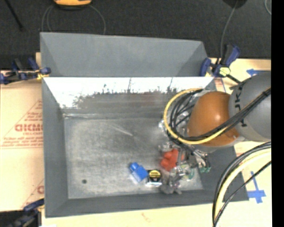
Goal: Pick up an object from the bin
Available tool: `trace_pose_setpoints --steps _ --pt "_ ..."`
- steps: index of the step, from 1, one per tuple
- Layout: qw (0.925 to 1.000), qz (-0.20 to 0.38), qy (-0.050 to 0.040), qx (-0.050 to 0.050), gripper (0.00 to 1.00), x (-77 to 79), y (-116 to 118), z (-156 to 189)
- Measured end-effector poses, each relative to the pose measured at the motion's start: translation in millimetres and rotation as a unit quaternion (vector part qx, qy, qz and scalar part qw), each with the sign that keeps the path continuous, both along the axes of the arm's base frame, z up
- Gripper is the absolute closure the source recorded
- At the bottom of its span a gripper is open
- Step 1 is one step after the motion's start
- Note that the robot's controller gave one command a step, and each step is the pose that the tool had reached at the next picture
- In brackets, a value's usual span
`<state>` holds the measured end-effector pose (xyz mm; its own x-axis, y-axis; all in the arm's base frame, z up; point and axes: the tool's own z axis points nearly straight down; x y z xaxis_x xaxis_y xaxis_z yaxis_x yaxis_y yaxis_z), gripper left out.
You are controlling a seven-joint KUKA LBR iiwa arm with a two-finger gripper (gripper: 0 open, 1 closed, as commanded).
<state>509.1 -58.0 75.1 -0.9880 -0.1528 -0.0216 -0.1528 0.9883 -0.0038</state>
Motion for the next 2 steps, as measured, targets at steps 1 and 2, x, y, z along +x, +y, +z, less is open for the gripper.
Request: trace_pose_setpoints --steps 1,2 --pt "0.9912 0.132 -0.007 -0.004 0.0 -26.9 15 8" --pt "0.9716 0.236 0.0097 -0.005 0.0 19.5 50 -1"
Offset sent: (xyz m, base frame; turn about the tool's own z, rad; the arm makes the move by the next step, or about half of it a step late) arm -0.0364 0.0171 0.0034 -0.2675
